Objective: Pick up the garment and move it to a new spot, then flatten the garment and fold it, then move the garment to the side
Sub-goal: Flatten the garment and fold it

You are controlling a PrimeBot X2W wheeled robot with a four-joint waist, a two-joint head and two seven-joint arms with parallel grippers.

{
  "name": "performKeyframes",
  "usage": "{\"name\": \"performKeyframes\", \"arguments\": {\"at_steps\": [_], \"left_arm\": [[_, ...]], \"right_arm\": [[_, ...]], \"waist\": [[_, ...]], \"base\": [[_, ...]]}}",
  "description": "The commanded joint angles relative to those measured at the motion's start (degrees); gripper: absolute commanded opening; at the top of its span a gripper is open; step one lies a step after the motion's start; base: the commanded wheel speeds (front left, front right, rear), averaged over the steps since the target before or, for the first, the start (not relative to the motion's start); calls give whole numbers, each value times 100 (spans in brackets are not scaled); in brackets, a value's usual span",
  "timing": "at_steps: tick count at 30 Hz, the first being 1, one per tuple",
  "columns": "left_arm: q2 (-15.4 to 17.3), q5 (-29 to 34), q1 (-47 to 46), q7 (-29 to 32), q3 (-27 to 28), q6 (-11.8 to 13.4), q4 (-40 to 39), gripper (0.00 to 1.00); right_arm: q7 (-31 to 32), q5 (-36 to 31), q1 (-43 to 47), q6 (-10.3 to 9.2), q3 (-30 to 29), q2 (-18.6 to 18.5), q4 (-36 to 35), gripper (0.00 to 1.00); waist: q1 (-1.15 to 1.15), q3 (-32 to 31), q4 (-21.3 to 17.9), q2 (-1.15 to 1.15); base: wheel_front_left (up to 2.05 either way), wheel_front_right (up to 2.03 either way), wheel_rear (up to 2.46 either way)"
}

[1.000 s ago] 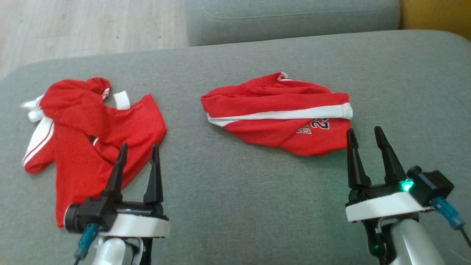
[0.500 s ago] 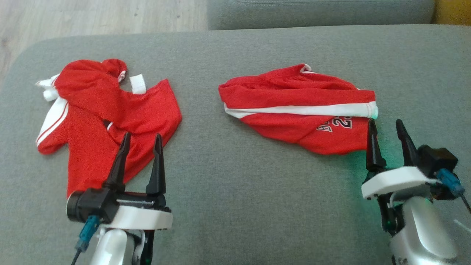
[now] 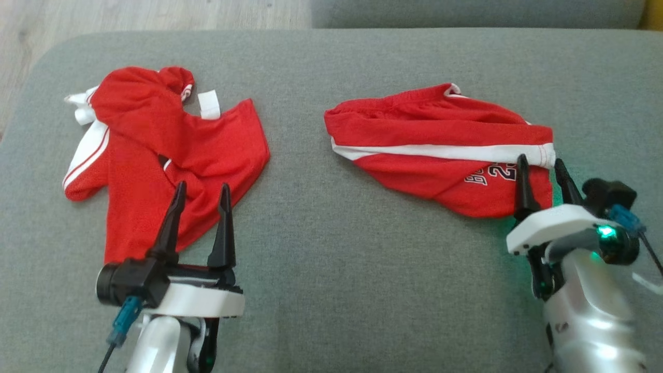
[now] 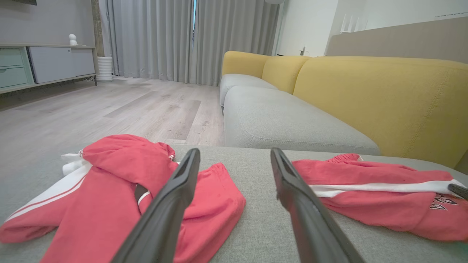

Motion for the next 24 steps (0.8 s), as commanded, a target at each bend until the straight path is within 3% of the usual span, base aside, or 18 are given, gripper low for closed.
{"name": "performKeyframes", "arguments": {"at_steps": [1, 3, 4, 5, 12, 24], "left_arm": [[5, -41, -236, -54, 130, -14, -173, 100], [4, -62, -253, -54, 104, -3, -172, 100], [4, -70, -261, -54, 98, 6, -174, 100], [4, -77, -270, -54, 97, 14, -175, 100], [3, -98, -274, -54, 198, 57, -130, 100], [3, -238, -114, -54, 264, 140, -266, 100]], "right_arm": [[-57, -22, -263, 43, 121, -20, -86, 100], [-59, -33, -398, 43, 194, -20, 62, 100], [-60, -8, -460, 43, 238, -20, 109, 45], [-60, -7, -507, 43, 287, -20, 111, 0], [-62, 51, -347, 43, 315, -20, -394, 0], [103, -849, 931, 43, -1071, -107, -1766, 0]], "waist": [[0, 35, 14, 0], [0, 71, 21, 0], [0, 96, 16, 0], [0, 113, 7, 0], [0, 45, -258, 0], [0, -349, -901, 0]], "base": [[0, 0, 0], [0, 0, 0], [0, 0, 0], [0, 0, 0], [0, 0, 0], [0, 0, 0]]}}
